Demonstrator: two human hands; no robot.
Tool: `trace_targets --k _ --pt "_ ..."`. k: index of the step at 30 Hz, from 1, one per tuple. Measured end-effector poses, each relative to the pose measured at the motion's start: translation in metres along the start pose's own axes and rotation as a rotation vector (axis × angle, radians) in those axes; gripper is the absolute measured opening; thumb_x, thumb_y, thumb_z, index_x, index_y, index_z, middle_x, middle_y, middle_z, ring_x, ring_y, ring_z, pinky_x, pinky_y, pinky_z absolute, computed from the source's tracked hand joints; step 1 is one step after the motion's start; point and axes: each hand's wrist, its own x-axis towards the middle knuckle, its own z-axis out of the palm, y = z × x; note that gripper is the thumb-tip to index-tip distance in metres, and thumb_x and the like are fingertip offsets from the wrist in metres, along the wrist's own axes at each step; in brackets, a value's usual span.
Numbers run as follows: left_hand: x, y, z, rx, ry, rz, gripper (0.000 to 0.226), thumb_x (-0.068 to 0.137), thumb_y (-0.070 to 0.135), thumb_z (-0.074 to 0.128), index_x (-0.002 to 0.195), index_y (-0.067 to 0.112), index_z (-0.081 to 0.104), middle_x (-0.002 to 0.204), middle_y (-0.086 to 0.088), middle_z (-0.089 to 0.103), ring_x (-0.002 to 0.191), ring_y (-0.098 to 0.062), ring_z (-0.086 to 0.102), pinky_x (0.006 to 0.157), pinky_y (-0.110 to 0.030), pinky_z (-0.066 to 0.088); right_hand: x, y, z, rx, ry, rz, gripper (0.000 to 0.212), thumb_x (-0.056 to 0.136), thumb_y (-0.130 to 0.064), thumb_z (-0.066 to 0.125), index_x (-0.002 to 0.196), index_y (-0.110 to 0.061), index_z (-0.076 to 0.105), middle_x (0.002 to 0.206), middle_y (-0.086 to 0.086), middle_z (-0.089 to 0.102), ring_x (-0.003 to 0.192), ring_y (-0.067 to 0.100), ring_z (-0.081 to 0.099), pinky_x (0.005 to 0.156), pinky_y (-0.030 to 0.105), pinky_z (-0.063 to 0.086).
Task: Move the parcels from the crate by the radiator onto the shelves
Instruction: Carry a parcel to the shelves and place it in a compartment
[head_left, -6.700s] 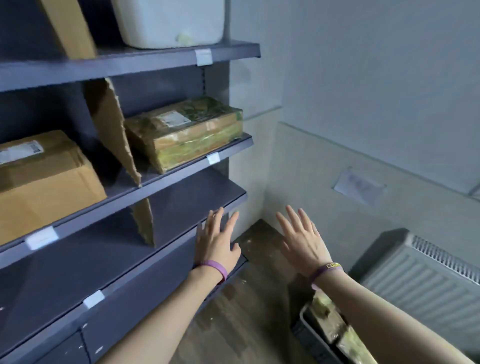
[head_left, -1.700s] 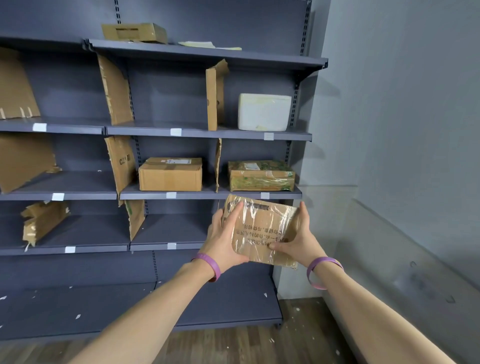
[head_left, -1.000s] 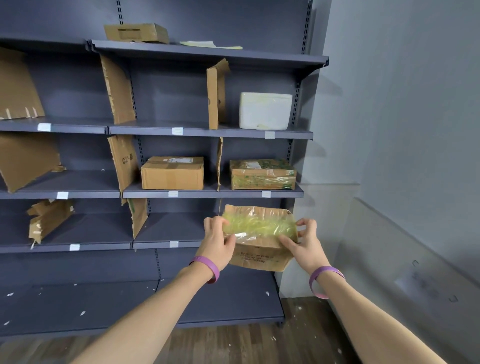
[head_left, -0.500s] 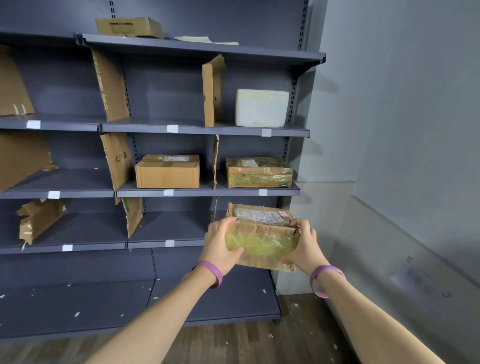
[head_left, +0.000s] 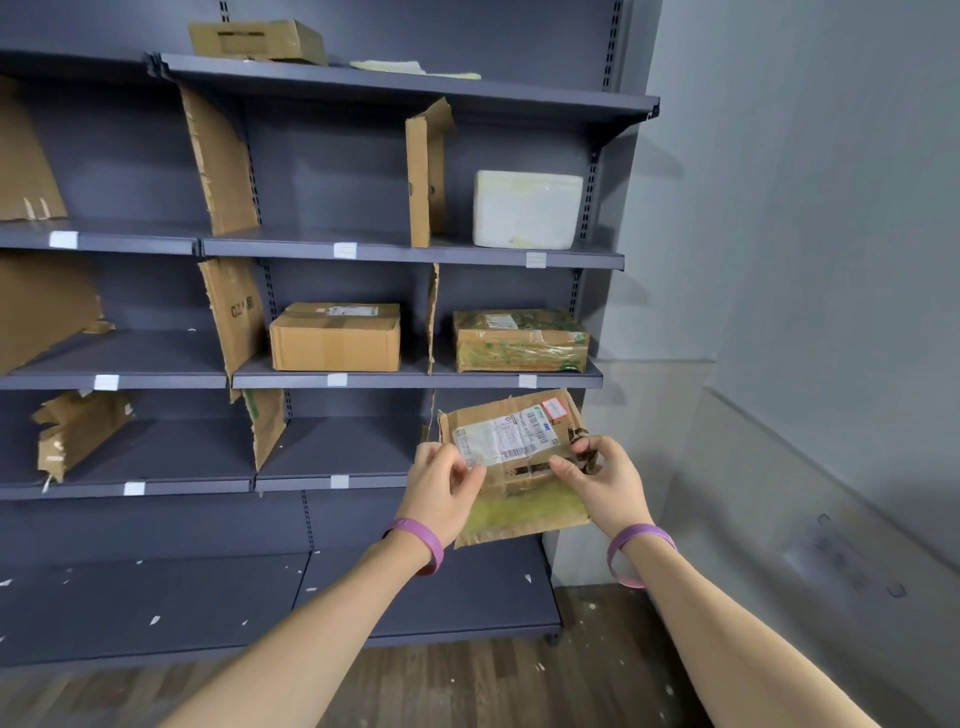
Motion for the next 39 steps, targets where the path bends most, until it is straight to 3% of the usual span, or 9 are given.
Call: trace_targets --k 3,6,9,15,21,27,33,36,39 --pt "0.008 0.0 -0.004 0.0 -0.015 -0.099 0.023 0.089 0.037 0.058 0.105 0.025 0.046 0.115 0.003 0.036 0.082 -0.003 0.049 0.078 -0.023 0.037 -0.003 -0.004 0.001 -0.036 0.01 -0.058 0.026 0.077 -0.034 0.079 0.087 -0.031 0.056 0.102 -0.015 0.059 0.093 -0.009 0.053 0.066 0.006 0.04" --pt "0.02 0.0 -0.013 -0.031 -0.027 -0.337 0.06 0.087 0.042 0.06 0.136 0.026 0.03 0.129 -0.003 0.031 0.084 -0.011 0.047 0.081 -0.028 0.039 -0.004 -0.005 0.0 -0.059 0.001 -0.095 0.026 0.075 -0.034 0.081 0.086 -0.031 0.057 0.1 -0.02 0.058 0.092 -0.021 0.048 0.067 -0.001 0.037" --pt "0.021 0.001 -0.017 -0.058 -0.186 -0.499 0.065 0.086 0.048 0.059 0.137 0.022 0.029 0.124 0.001 0.042 0.094 -0.019 0.048 0.082 -0.039 0.051 -0.002 -0.006 0.001 -0.051 0.008 -0.092 0.027 0.074 -0.034 0.082 0.086 -0.032 0.058 0.1 -0.022 0.057 0.09 -0.021 0.048 0.066 -0.002 0.036" --pt "0.014 0.0 -0.008 -0.193 -0.121 -0.343 0.056 0.09 0.023 0.062 0.139 0.024 0.035 0.128 0.008 0.053 0.109 -0.016 0.054 0.094 -0.041 0.05 0.003 -0.005 0.007 0.166 0.005 0.02 0.031 0.08 -0.041 0.074 0.094 -0.029 0.049 0.103 -0.001 0.06 0.093 0.011 0.06 0.067 0.022 0.045" --pt "0.016 -0.006 -0.013 -0.128 -0.068 -0.224 0.074 0.087 0.013 0.064 0.148 0.024 0.022 0.142 0.004 0.045 0.128 -0.018 0.046 0.105 -0.03 0.038 0.009 -0.008 0.008 0.229 -0.105 0.084 0.068 0.083 -0.034 0.074 0.135 -0.037 0.031 0.111 -0.017 0.052 0.096 0.008 0.063 0.067 0.018 0.049" --pt "0.014 -0.014 -0.016 -0.129 -0.159 -0.322 0.118 0.067 0.024 0.082 0.147 0.042 -0.005 0.134 -0.004 0.032 0.121 -0.021 0.042 0.104 -0.037 0.04 0.012 -0.007 0.011 0.037 -0.073 0.02 0.013 0.088 -0.034 0.065 0.093 -0.041 0.055 0.091 -0.022 0.065 0.083 -0.001 0.065 0.057 0.009 0.045" --pt "0.016 -0.019 -0.019 0.069 0.006 -0.201 0.073 0.077 0.048 0.069 0.136 0.038 0.028 0.124 0.005 0.026 0.111 -0.021 0.047 0.089 -0.032 0.042 0.016 -0.014 0.014 -0.083 -0.177 -0.05 0.024 0.089 -0.02 0.065 0.103 -0.035 0.053 0.094 -0.02 0.061 0.083 -0.006 0.059 0.06 0.006 0.042" --pt "0.021 -0.021 -0.023 0.122 -0.169 -0.118 0.052 0.087 0.05 0.057 0.134 0.036 0.042 0.133 0.011 0.042 0.121 -0.014 0.046 0.095 -0.031 0.041 0.017 -0.018 0.023 -0.147 -0.29 -0.078 0.025 0.09 -0.013 0.063 0.103 -0.032 0.054 0.099 -0.012 0.064 0.087 0.0 0.06 0.064 0.01 0.045" --pt "0.015 -0.017 -0.019 0.13 -0.312 -0.126 0.017 0.095 0.045 0.047 0.107 0.035 0.054 0.099 0.019 0.065 0.088 -0.005 0.062 0.078 -0.035 0.055 0.015 -0.02 0.033 -0.163 -0.334 -0.072 0.025 0.092 -0.01 0.06 0.108 -0.028 0.055 0.104 -0.008 0.064 0.096 0.01 0.061 0.075 0.021 0.046"
